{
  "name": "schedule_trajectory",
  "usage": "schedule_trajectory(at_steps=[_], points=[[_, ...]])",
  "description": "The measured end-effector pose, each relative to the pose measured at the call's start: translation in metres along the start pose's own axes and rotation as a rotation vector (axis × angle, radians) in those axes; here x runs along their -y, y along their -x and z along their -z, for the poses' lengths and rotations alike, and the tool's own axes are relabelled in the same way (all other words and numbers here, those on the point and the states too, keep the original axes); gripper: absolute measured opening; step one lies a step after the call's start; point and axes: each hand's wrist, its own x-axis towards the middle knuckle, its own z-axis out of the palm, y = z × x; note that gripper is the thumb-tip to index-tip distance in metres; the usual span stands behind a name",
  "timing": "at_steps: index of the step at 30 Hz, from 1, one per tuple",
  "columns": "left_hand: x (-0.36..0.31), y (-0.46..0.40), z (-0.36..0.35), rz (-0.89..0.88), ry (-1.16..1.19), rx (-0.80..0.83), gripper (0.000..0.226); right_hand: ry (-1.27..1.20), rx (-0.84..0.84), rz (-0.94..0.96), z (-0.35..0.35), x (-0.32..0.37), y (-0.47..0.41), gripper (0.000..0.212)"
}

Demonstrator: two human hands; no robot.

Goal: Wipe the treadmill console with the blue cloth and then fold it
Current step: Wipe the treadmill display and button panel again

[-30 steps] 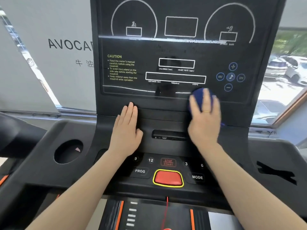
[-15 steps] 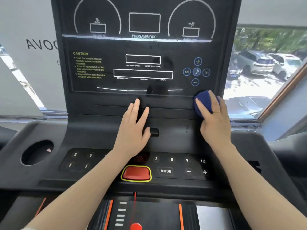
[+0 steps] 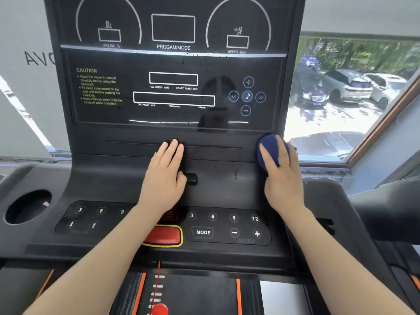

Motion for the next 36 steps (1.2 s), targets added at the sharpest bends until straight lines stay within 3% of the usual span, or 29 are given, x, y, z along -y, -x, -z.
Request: schedule_trajectory(at_steps=[3, 7, 14, 17, 22, 28, 32, 34, 36], points=[[0.006, 0.001, 0.000, -0.024, 0.037, -0.005, 0.069, 0.047, 0.040, -0.033, -0.010, 0.021, 0.021, 0.085], [0.012, 0.002, 0.003, -0.067, 0.068, -0.016, 0.073, 0.143, 0.168, 0.115, -0.023, 0.056, 0.033, 0.082], [0.025, 0.003, 0.021, -0.072, 0.229, 0.072, 0.073, -0.031, 0.195, 0.320, -0.031, 0.121, 0.001, 0.064], [0.036, 0.002, 0.027, -0.107, 0.176, 0.060, 0.073, -0.057, 0.203, 0.415, -0.035, 0.118, -0.009, 0.058], [0.068, 0.004, 0.030, 0.003, 0.064, -0.073, 0.065, 0.046, -0.006, 0.200, -0.023, 0.079, 0.003, 0.061], [0.102, 0.009, 0.045, 0.040, 0.215, -0.125, 0.058, -0.008, -0.036, 0.021, -0.037, 0.135, -0.011, 0.070], [0.114, 0.003, 0.053, -0.019, 0.201, -0.127, 0.058, 0.011, -0.014, 0.135, -0.055, 0.182, -0.016, 0.065], [0.119, 0.000, 0.056, -0.053, 0.197, -0.127, 0.061, 0.001, 0.020, 0.255, -0.061, 0.206, -0.021, 0.052], [0.121, 0.000, 0.057, -0.102, 0.206, -0.124, 0.060, 0.042, 0.060, 0.405, -0.063, 0.216, -0.027, 0.054]])
